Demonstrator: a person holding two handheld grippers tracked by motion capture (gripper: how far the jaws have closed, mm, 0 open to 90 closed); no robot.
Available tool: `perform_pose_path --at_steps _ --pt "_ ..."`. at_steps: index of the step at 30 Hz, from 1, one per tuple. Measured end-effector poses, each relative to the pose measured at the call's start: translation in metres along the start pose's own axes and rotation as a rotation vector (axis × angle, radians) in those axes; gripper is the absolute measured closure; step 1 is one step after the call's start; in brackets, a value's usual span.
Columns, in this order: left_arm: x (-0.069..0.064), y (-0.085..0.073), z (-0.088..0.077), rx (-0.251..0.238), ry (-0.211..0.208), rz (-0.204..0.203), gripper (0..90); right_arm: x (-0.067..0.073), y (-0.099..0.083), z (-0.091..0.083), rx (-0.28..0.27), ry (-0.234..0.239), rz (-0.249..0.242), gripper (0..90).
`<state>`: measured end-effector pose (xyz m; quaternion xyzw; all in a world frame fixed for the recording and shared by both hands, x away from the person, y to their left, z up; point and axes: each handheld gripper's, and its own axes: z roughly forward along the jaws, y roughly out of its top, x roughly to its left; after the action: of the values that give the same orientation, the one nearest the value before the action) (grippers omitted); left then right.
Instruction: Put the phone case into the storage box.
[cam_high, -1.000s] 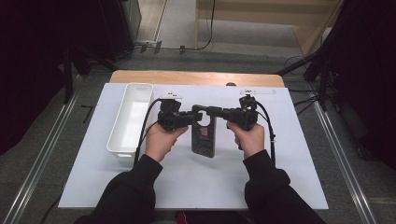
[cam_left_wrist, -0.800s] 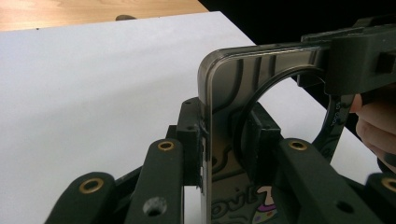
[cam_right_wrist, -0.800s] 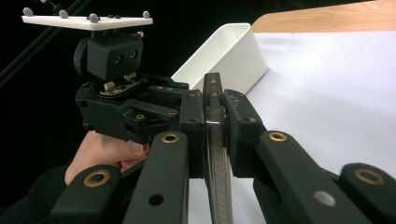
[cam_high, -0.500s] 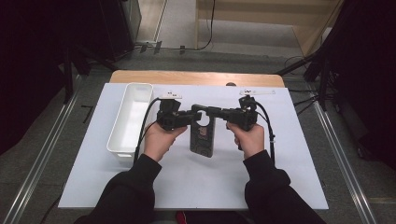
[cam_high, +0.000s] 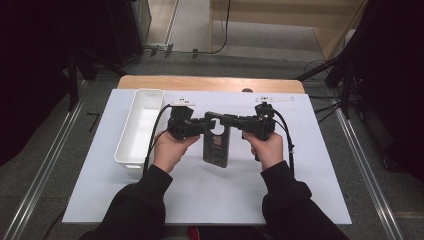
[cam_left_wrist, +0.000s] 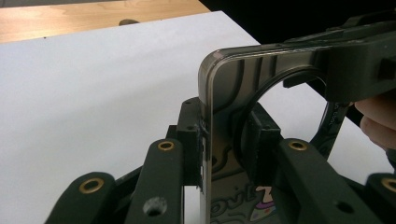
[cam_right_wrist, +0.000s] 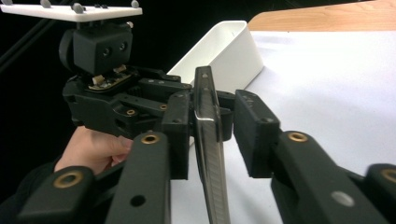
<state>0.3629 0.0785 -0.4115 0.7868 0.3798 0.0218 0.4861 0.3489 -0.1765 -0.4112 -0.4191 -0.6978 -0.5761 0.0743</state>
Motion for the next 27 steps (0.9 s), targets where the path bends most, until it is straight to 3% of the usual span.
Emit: perform_pose_path --at_steps 10,14,18,25,27 --pt "0.002 0.002 -0.005 0.005 0.045 0.005 70.7 -0.004 -0.005 0.008 0.067 -0.002 -0.033 42.0" --pt "0.002 0.004 -0.007 0.006 0.049 0.01 70.7 -0.001 -0.008 0.009 0.097 -0.021 -0.071 38.3" --pt "0.004 0.006 -0.009 0.011 0.054 0.009 70.7 0.003 -0.009 0.008 0.107 -0.065 -0.144 34.9" --pt "0.006 0.008 -0.013 0.016 0.062 0.013 70.7 0.008 -0.012 0.007 0.14 -0.059 -0.184 32.6" --pt "0.007 0.008 -0.014 0.015 0.06 0.008 70.7 0.008 -0.013 0.005 0.141 -0.087 -0.191 31.9"
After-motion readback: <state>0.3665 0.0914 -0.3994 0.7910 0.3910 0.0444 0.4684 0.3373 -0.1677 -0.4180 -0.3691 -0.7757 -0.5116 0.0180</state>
